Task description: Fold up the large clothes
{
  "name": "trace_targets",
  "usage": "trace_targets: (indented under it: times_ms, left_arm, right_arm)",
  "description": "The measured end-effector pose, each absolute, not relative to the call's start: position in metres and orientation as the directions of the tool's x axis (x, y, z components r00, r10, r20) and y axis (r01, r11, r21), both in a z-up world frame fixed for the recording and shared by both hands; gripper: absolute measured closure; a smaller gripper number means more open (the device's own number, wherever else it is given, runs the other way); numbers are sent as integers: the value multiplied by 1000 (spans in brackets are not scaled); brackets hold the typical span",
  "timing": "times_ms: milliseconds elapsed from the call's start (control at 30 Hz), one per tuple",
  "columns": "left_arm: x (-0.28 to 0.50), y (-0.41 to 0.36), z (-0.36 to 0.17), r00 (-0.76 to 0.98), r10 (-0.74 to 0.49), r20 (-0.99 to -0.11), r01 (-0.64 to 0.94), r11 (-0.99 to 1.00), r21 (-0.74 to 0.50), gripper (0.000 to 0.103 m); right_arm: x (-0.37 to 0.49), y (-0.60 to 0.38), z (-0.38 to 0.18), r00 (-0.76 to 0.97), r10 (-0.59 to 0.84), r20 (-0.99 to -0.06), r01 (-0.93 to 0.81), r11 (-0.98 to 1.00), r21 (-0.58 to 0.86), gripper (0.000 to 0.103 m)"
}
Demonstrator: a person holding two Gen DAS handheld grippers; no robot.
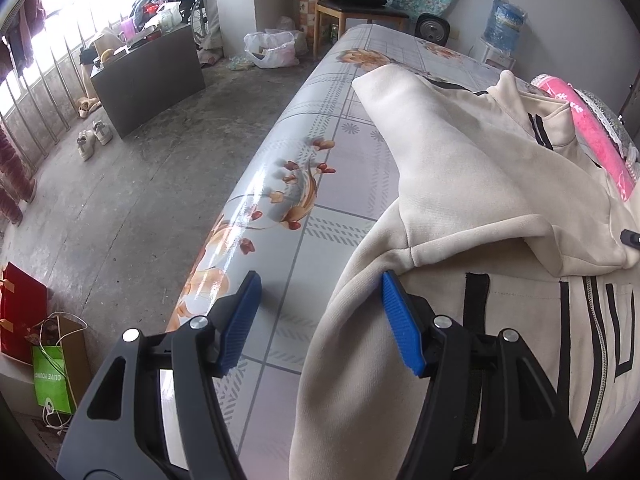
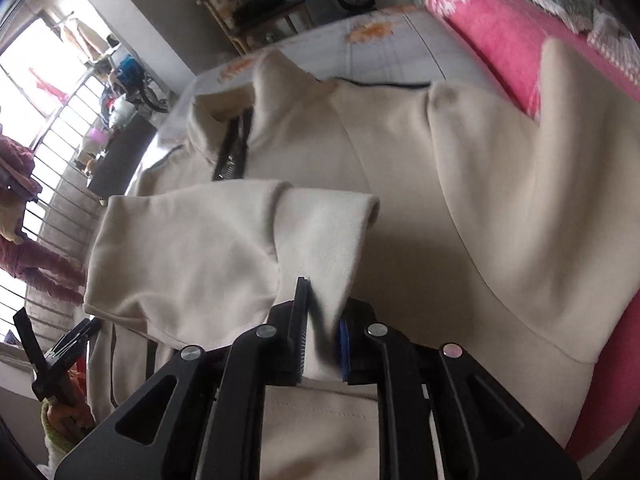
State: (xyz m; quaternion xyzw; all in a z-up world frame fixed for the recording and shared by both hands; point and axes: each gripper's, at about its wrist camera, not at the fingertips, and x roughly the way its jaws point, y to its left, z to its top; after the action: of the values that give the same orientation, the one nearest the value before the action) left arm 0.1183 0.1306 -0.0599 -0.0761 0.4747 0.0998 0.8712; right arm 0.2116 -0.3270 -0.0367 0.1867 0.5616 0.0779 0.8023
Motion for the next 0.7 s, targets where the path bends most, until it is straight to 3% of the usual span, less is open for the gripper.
trace_targets:
  times_ms: [67, 133, 300, 367, 433, 700]
  left_arm:
    - [119, 130, -60, 529, 104, -842, -246, 969, -35, 44]
    - [119, 128, -61, 528, 110, -842, -246, 969, -28, 44]
    - [119, 127, -61, 528, 110, -842, -246, 969, -27, 44]
    - [119, 126, -61, 529, 107, -842, -247, 968, -33, 44]
    - [119, 127, -61, 529, 108, -841, -246, 969, -31, 44]
    - [118, 124, -63, 531, 119, -839, -239, 971, -14, 44]
  right_arm:
    - [215, -334, -29, 378, 347, -858, 90, 909, 407, 81]
    - [224, -334, -25, 380, 356, -853, 81, 906, 415, 64]
    - [258, -337, -45, 332, 304, -893, 123, 925, 360, 64]
    - [266, -334, -54, 318, 287, -904, 119, 933, 339, 67]
    - [271, -327, -51, 318, 249, -915, 88, 953, 290, 95]
    - [287, -306, 44, 580, 141, -802, -2, 985, 171, 98]
